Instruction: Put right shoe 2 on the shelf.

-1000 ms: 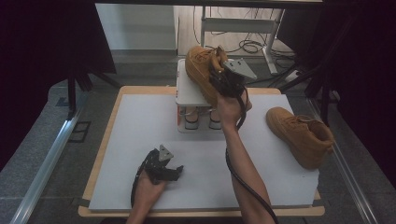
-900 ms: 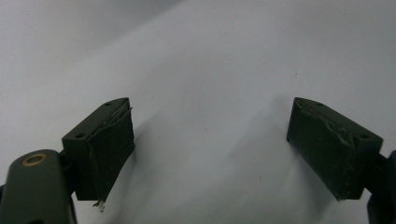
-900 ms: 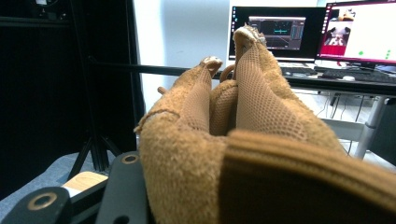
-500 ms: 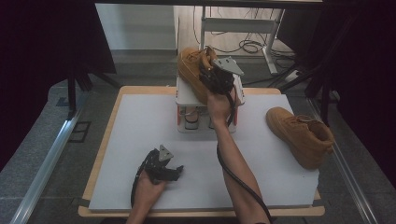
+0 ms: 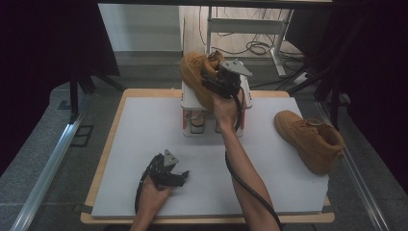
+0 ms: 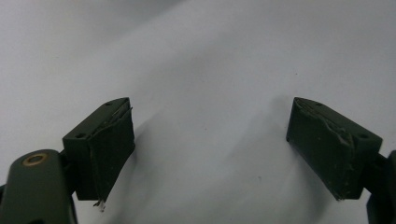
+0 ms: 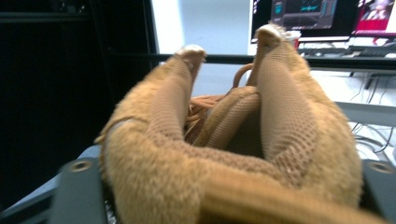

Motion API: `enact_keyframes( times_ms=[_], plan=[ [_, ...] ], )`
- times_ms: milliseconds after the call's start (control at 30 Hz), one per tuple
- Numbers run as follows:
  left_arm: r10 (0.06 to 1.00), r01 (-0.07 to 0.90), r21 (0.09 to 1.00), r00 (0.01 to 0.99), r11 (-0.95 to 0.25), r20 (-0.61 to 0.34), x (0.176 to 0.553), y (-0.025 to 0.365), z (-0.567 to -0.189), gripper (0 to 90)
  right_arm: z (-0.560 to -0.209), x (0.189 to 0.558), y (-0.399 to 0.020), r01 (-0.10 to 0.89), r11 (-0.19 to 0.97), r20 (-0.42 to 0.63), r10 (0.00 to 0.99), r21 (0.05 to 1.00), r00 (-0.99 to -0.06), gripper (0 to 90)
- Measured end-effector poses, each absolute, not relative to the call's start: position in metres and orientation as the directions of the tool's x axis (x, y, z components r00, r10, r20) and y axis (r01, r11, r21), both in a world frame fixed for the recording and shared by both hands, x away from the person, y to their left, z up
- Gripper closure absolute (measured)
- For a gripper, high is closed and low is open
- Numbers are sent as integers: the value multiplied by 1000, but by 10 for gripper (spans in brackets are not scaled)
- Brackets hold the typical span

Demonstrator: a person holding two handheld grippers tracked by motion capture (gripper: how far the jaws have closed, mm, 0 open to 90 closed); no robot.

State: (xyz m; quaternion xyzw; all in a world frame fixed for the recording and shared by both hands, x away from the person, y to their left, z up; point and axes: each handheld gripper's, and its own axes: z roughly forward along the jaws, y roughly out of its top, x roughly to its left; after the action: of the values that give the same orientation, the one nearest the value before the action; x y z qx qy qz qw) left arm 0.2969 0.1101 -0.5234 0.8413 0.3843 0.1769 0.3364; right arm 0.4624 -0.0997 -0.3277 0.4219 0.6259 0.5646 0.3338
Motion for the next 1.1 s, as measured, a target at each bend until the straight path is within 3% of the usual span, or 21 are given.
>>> enact_keyframes(
  times_ms=[300, 667, 733, 1100],
  plan=[
    [766, 527, 703, 642, -479, 41, 297, 110, -523, 150, -328, 466, -104, 163, 19, 57, 891, 986, -450, 135],
    [766, 526, 703, 642, -479, 42, 297, 110, -523, 150, -329, 464, -105, 169, 23, 57, 892, 985, -449, 103],
    [766, 527, 703, 642, -478, 41, 297, 110, -523, 150, -332, 461, -108, 172, 45, 42, 881, 984, -471, 36],
    [767, 527, 703, 641, -478, 41, 297, 110, -523, 150, -338, 447, -117, 187, 53, 50, 861, 981, -506, 61]
  ],
)
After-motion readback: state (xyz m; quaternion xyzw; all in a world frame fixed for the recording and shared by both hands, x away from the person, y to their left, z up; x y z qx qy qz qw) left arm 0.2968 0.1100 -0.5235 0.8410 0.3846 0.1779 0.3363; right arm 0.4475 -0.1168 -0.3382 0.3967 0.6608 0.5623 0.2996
